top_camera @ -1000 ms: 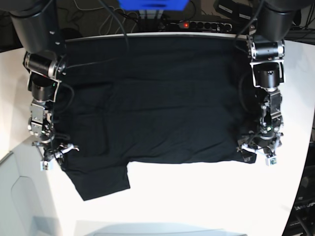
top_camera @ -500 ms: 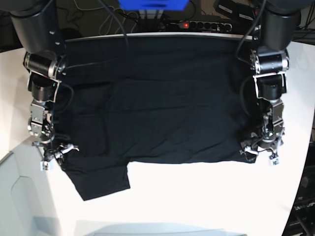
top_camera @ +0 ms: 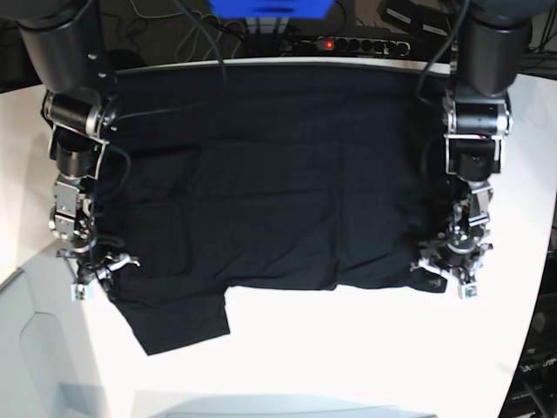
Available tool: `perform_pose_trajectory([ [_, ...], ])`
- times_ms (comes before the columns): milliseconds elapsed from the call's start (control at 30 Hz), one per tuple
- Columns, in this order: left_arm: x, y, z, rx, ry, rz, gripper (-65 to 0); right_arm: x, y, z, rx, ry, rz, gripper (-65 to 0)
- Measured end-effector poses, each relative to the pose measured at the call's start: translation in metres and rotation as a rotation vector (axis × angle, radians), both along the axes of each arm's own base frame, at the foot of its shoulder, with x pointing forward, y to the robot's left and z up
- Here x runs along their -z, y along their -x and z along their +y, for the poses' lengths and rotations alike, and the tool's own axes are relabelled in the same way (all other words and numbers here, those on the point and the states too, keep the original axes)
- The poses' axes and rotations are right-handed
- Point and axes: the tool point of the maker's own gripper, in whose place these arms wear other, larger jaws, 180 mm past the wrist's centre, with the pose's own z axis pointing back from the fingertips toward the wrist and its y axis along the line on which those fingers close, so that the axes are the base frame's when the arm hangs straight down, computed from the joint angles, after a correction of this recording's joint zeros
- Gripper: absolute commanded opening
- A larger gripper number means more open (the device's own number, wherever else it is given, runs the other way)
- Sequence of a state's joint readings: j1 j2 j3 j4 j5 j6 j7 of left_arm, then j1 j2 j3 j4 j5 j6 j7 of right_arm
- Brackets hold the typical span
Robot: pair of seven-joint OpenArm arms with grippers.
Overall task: Fold the T-shirt properly
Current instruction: 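Grasp the hem corners and fold them toward the collar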
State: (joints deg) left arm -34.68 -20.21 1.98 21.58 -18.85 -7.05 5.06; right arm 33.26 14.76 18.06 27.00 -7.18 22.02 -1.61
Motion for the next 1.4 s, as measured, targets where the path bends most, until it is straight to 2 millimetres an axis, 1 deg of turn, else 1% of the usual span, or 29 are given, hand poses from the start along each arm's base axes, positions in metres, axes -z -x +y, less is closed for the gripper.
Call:
perform_pose_trajectory([
  [100, -0.001, -0.001, 0.0, 0.002, -0.005, -0.011, -49.2, 0.0, 0.0, 0.0, 0.0, 0.0, 0.0, -65.0],
  [200, -0.001, -0.001, 0.0, 0.003, -0.005, -0.011, -54.6, 0.0, 0.0, 0.0, 0.0, 0.0, 0.0, -65.0],
  [300, -0.002, -0.001, -0.001, 0.004, -0.006, -0.015, -65.0, 0.0, 0.0, 0.0, 0.0, 0.0, 0.0, -65.0],
  [467, -0.002, -0.001, -0.001, 0.001, -0.002, -0.016, -65.0, -0.002, -0.001, 0.0, 0.002, 0.004, -0.003, -65.0],
  [533, -0.005, -0.002, -0.002, 0.005, -0.005, -0.01, -65.0, -0.006, -0.001, 0.005, -0.013, 0.023, -0.005, -65.0],
  [600, -0.007, -0.001, -0.006, 0.016, -0.012, 0.009, -65.0, -0.01, 0.003, 0.007, -0.019, 0.043, -0.011, -65.0],
  [667, -0.01, 0.003, -0.016, 0.045, -0.007, 0.022, -65.0, -0.016, 0.007, 0.007, -0.005, 0.048, -0.039, -65.0],
  [733, -0.017, 0.011, -0.02, 0.045, 0.02, 0.001, -65.0, -0.024, 0.008, 0.005, 0.008, 0.05, -0.07, -65.0],
  [800, -0.023, 0.021, -0.013, 0.01, 0.044, -0.008, -65.0, -0.034, 0.007, 0.002, 0.018, 0.059, -0.098, -65.0],
  [867, -0.035, 0.028, -0.006, -0.005, 0.048, -0.038, -65.0, -0.043, 0.008, -0.003, 0.025, 0.077, -0.126, -65.0],
  [933, -0.052, 0.033, -0.004, -0.01, 0.046, -0.067, -65.0, -0.044, 0.014, -0.006, 0.024, 0.096, -0.134, -65.0],
  [1033, -0.073, 0.04, -0.01, -0.011, 0.057, -0.127, -65.0, -0.045, 0.026, -0.001, 0.003, 0.083, -0.143, -65.0],
  [1100, -0.078, 0.051, -0.014, -0.002, 0.06, -0.131, -65.0, -0.05, 0.035, -0.001, 0.002, 0.067, -0.141, -65.0],
  [1133, -0.081, 0.057, -0.013, -0.01, 0.059, -0.131, -65.0, -0.053, 0.038, -0.004, 0.005, 0.071, -0.132, -65.0],
  [1200, -0.085, 0.068, -0.009, -0.012, 0.043, -0.13, -65.0, -0.067, 0.042, -0.007, 0.008, 0.082, -0.161, -65.0],
  [1267, -0.093, 0.077, -0.008, -0.01, 0.025, -0.147, -65.0, -0.079, 0.05, -0.008, -0.001, 0.117, -0.178, -65.0],
  [1300, -0.097, 0.082, -0.01, -0.001, 0.022, -0.16, -65.0, -0.085, 0.058, -0.007, -0.005, 0.13, -0.199, -65.0],
  [1333, -0.097, 0.087, -0.006, -0.014, 0.015, -0.16, -65.0, -0.085, 0.062, -0.006, -0.008, 0.137, -0.2, -65.0],
  [1367, -0.099, 0.093, -0.006, -0.01, 0.007, -0.164, -65.0, -0.084, 0.074, -0.004, -0.019, 0.165, -0.184, -65.0],
  [1400, -0.098, 0.099, -0.005, -0.014, 0.005, -0.162, -65.0, -0.085, 0.081, -0.002, -0.029, 0.171, -0.191, -65.0],
])
